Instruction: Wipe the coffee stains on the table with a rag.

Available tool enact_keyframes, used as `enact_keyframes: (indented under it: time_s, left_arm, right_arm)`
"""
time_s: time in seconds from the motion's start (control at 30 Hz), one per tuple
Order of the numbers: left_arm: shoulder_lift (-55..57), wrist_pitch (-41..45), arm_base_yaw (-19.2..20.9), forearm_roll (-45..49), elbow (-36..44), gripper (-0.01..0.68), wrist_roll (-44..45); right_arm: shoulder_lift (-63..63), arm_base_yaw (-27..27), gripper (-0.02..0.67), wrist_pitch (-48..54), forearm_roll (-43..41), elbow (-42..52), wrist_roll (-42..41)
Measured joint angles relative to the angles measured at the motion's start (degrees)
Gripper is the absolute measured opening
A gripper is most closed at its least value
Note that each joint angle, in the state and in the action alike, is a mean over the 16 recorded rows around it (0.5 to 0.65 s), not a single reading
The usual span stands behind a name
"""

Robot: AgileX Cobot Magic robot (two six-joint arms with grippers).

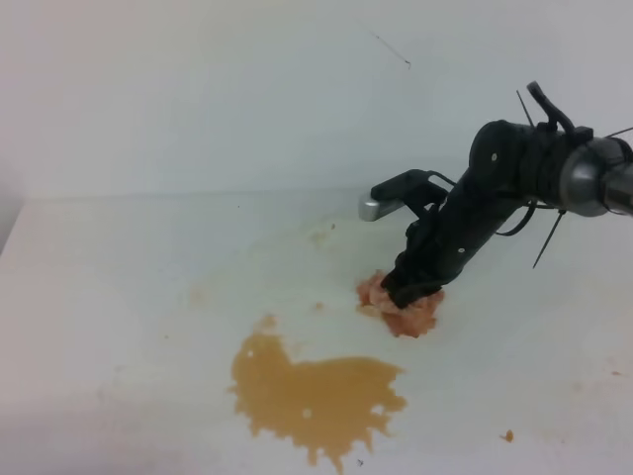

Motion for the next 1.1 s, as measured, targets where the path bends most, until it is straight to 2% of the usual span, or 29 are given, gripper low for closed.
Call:
enact_keyframes:
  time_s: [0.27, 0.63, 1.1]
  left_arm:
    - [0.00, 0.00, 0.00, 0.00, 0.00, 0.001, 0.00]
    - [0.00, 0.00, 0.00, 0.00, 0.00, 0.001, 0.00]
    - [0.00, 0.00, 0.00, 0.00, 0.00, 0.001, 0.00]
  right_arm:
    - [2.34, 5.08, 0.035, -4.71, 5.26, 1.32, -1.59]
    - [6.70, 11.89, 0.034, -4.49, 6.82, -5.59, -2.01]
    - [10.82, 17.88, 0.037, 4.63, -0.14, -13.77, -3.22]
